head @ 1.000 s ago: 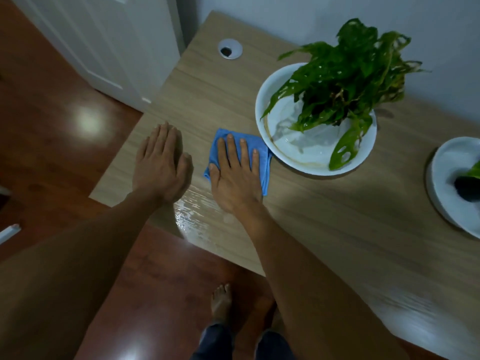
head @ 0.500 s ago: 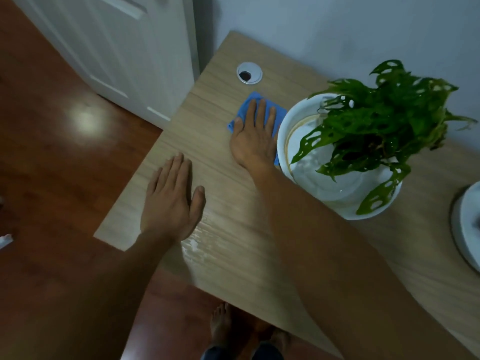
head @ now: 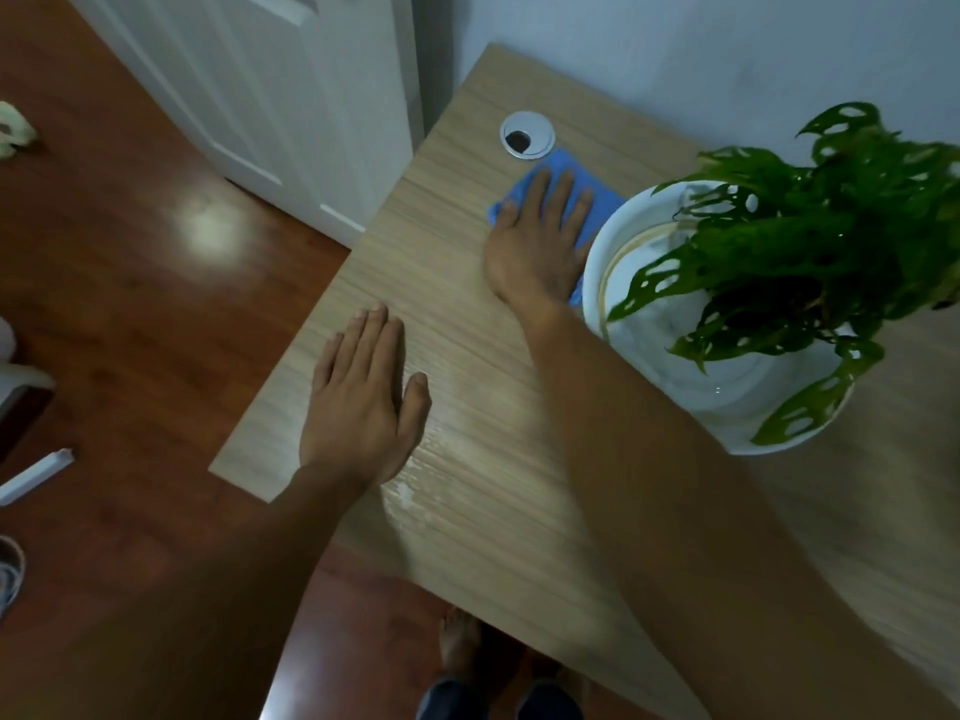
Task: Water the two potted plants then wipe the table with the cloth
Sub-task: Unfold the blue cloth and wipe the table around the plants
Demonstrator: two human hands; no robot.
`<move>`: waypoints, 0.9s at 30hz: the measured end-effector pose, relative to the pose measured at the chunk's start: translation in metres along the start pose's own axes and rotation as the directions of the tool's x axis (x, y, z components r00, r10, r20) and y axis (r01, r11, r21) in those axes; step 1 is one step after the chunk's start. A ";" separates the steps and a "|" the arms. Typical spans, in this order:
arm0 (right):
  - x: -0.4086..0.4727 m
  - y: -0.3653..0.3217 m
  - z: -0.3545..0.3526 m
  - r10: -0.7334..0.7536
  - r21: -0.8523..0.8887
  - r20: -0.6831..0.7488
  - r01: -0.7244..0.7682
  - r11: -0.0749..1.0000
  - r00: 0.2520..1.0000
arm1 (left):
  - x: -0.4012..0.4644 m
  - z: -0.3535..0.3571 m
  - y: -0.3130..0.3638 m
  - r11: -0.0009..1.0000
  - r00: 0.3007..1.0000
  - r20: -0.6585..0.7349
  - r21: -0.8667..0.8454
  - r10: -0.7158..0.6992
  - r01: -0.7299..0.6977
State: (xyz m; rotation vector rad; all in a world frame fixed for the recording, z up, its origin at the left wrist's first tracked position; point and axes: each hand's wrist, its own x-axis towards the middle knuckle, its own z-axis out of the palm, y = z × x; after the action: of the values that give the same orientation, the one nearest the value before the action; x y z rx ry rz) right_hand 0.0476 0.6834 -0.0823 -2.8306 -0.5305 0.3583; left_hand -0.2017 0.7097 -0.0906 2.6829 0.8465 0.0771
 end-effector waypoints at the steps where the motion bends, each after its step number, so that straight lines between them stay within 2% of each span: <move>1: -0.021 0.000 0.004 -0.062 0.006 0.022 0.062 0.998 0.998 | -0.001 0.000 0.001 1.000 1.000 -0.001 0.000 -0.001 0.001; 6: -0.132 0.033 0.023 -0.395 -0.092 0.098 0.403 0.910 0.914 | -0.004 -0.002 0.002 1.000 1.000 0.006 -0.004 0.012 -0.012; 9: -0.184 0.073 0.023 -0.483 -0.150 0.097 0.492 0.857 0.870 | -0.006 -0.006 -0.001 0.998 0.999 0.025 -0.051 0.026 -0.025; 12: -0.176 0.075 0.018 -0.457 -0.106 0.108 0.468 0.878 0.883 | -0.009 -0.017 -0.007 0.990 0.999 0.043 -0.140 0.017 -0.011; 16: -0.088 0.020 0.011 -0.288 -0.035 0.080 0.291 0.956 0.954 | -0.041 -0.027 -0.026 0.993 0.995 -0.013 -0.056 -0.101 0.100; 18: -0.044 -0.005 0.009 -0.177 -0.060 0.082 0.182 0.981 0.981 | -0.056 -0.022 -0.038 0.986 0.987 -0.023 -0.049 -0.161 0.159; 20: -0.020 -0.025 0.015 -0.151 -0.106 0.099 0.162 0.981 0.983 | -0.062 -0.014 -0.046 0.986 0.985 -0.058 -0.050 -0.160 0.158; 23: -0.028 -0.049 0.026 -0.310 -0.138 0.120 0.325 0.936 0.943 | -0.061 -0.008 -0.050 0.991 0.986 -0.107 -0.043 -0.131 0.127; 27: -0.104 -0.057 0.045 -0.612 -0.168 0.179 0.637 0.752 0.770 | -0.062 -0.010 -0.051 0.992 0.984 -0.131 -0.055 -0.118 0.111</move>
State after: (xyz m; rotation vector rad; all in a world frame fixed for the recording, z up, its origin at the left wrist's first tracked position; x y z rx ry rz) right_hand -0.0778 0.7033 -0.0889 -2.6126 -1.5774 0.3356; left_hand -0.2823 0.7164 -0.0950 2.6025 1.0248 0.2498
